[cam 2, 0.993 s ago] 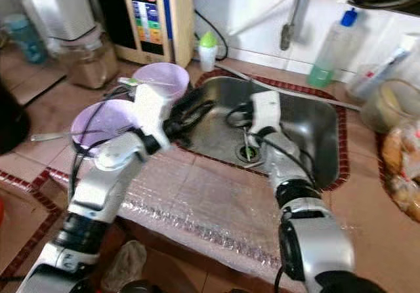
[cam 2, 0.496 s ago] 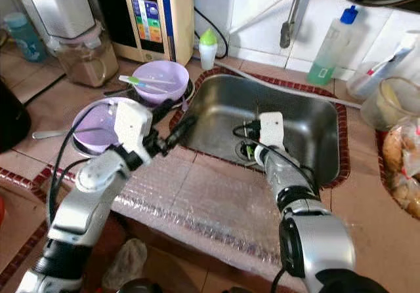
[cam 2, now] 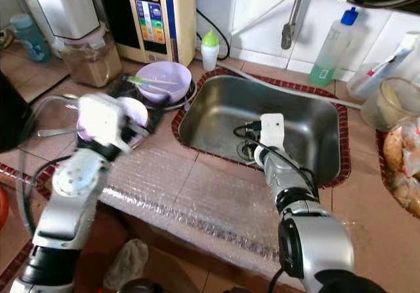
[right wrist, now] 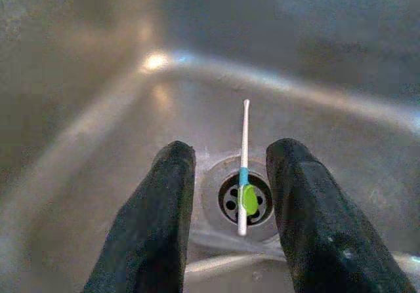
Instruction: Kitchen organization
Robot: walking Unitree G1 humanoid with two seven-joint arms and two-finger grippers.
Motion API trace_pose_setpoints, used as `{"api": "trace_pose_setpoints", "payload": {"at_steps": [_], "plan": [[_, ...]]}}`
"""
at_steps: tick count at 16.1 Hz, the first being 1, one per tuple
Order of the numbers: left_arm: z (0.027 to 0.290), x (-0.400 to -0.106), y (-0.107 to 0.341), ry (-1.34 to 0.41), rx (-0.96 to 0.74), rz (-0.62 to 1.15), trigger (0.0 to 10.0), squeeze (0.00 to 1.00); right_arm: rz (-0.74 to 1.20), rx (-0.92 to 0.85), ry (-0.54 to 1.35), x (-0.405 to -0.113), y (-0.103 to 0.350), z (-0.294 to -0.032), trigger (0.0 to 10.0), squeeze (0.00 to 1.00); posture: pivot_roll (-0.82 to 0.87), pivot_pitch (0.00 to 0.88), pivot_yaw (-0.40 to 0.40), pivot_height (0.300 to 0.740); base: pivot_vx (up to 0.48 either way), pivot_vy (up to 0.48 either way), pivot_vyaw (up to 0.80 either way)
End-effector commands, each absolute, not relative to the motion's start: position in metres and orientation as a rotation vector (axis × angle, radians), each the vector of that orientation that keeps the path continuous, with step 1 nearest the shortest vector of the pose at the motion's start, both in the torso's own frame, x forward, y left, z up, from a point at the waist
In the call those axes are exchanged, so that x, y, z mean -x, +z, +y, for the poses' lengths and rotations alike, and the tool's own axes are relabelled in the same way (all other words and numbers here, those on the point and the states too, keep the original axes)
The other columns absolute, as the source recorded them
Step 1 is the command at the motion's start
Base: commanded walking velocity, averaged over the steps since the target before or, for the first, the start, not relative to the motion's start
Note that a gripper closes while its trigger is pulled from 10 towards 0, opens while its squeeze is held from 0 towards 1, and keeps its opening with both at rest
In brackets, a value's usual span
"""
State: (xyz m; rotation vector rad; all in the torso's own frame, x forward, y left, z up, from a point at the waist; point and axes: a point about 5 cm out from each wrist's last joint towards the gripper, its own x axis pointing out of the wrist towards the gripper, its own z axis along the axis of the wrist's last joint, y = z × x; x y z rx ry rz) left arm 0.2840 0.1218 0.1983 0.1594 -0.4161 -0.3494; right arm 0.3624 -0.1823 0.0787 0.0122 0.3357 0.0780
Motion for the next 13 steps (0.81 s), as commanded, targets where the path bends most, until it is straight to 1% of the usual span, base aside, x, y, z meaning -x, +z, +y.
{"api": "trace_pose_setpoints", "payload": {"at_steps": [1,2,3,5,6,7,8,10,13], "plan": [[0.134,-0.28,0.205,-0.234,-0.167,-0.462,10.0,1.0,0.321,-0.029,0.073,-0.36,0.077,-0.184,10.0,1.0,0.05,0.0,-0.029,0.74,0.0,0.0,0.0],[0.146,-0.278,0.207,-0.14,-0.167,-0.48,10.0,1.0,0.316,-0.029,0.078,-0.358,0.075,-0.184,10.0,1.0,0.05,0.0,-0.029,0.74,0.0,0.0,0.0],[0.162,-0.277,0.207,-0.017,-0.169,-0.466,10.0,1.0,0.308,-0.024,0.09,-0.356,0.073,-0.184,10.0,1.0,0.06,0.0,-0.039,0.74,0.0,0.0,0.0],[0.182,-0.273,0.206,0.124,-0.179,-0.453,10.0,1.0,0.306,-0.019,0.102,-0.354,0.07,-0.184,10.0,1.0,0.07,0.0,-0.042,0.74,0.0,0.0,0.0],[0.196,-0.269,0.202,0.207,-0.155,-0.42,10.0,0.85,0.302,-0.02,0.117,-0.352,0.068,-0.184,10.0,1.0,0.08,0.0,-0.049,0.74,0.0,0.0,0.0],[0.205,-0.266,0.198,0.262,-0.143,-0.394,10.0,0.0,0.296,-0.029,0.147,-0.349,0.066,-0.183,10.0,1.0,0.09,0.0,-0.052,0.74,0.0,0.0,0.0],[0.212,-0.263,0.194,0.302,-0.122,-0.371,10.0,0.0,0.274,-0.033,0.192,-0.347,0.066,-0.178,10.0,1.0,0.09,0.0,-0.056,0.74,0.0,0.0,0.0],[0.216,-0.261,0.191,0.345,-0.111,-0.35,10.0,0.0,0.251,-0.006,0.266,-0.341,0.062,-0.17,10.0,1.0,0.11,0.0,-0.063,0.74,0.0,0.0,0.0],[0.217,-0.258,0.187,0.36,-0.083,-0.313,10.0,0.0,0.215,-0.023,0.304,-0.336,0.06,-0.162,10.0,1.0,0.12,0.0,-0.065,0.74,0.0,0.0,0.8]]}}
